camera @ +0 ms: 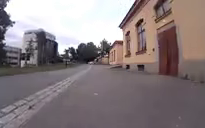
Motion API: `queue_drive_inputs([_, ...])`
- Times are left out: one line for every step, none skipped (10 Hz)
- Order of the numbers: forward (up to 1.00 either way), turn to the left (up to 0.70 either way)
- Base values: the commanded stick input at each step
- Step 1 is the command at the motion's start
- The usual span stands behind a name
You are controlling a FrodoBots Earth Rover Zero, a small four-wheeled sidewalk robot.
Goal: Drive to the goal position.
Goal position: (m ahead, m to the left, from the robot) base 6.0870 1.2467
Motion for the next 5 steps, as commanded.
queue_drive_inputs([0.45,0.0])
queue_drive_inputs([0.45,0.0])
queue_drive_inputs([0.45,0.0])
queue_drive_inputs([0.45,0.0])
queue_drive_inputs([0.45,0.0])
